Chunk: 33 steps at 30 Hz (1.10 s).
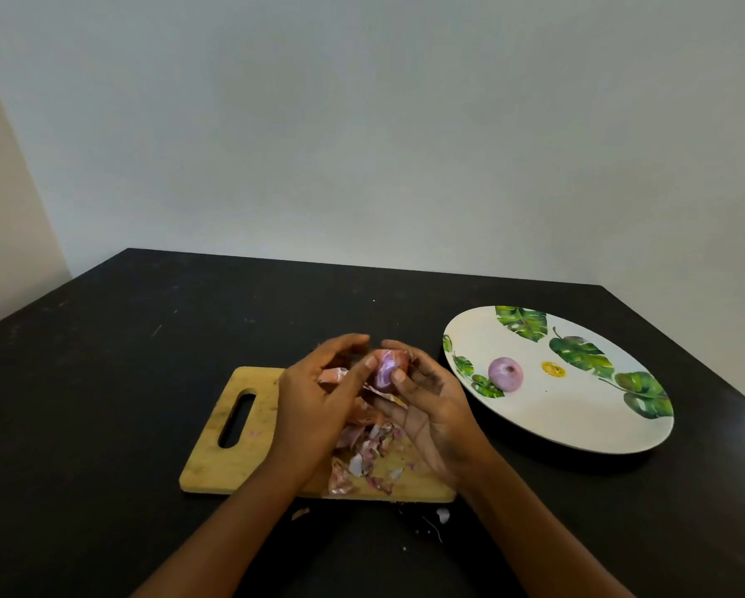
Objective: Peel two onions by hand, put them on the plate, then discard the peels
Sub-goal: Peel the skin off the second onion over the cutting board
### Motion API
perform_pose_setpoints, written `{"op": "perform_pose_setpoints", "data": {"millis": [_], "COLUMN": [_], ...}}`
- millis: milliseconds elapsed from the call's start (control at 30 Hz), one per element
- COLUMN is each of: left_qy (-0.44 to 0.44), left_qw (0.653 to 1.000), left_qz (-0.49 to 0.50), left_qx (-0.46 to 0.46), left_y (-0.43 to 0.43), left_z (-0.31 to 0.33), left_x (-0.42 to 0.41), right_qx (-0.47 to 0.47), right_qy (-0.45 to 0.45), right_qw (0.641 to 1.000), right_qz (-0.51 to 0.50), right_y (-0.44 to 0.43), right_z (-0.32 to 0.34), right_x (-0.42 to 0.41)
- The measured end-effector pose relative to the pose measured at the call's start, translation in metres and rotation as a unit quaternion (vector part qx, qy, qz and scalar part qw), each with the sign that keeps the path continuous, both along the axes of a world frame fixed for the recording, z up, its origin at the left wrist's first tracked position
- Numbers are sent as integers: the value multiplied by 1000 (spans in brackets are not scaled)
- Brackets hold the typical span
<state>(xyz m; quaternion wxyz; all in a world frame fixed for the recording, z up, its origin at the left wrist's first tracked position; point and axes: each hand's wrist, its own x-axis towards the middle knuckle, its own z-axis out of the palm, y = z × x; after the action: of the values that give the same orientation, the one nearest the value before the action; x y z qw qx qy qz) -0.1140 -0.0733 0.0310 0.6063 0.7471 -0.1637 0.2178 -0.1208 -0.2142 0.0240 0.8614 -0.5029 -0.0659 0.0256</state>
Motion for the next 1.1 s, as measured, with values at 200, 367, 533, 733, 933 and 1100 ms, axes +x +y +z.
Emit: {"op": "perform_pose_setpoints", "data": {"millis": [200,367,533,733,933,1100], "left_qy": [3,-24,-140,-145,-61,-58], "left_qw": [995,991,968,955,961,958], "left_qz": [-74,-94,-40,-37,-76,-98], "left_qx": [62,94,205,257,260,263], "left_y": [12,12,14,12,11,10], "left_z": [3,2,-3,-5,-5,-7], "left_x": [8,9,10,10,9,11], "right_qx": [35,30,-27,-143,-194,-205], "right_qy": [3,18,10,-18,-30,-33], "right_qw": [998,998,1000,989,980,978], "right_qz": [49,44,8,-25,-21,-13], "right_y": [-4,-4,-3,-3,-4,-5], "right_z": [5,0,-2,-7,-12,-17], "right_x": [0,3,4,4,6,9]}}
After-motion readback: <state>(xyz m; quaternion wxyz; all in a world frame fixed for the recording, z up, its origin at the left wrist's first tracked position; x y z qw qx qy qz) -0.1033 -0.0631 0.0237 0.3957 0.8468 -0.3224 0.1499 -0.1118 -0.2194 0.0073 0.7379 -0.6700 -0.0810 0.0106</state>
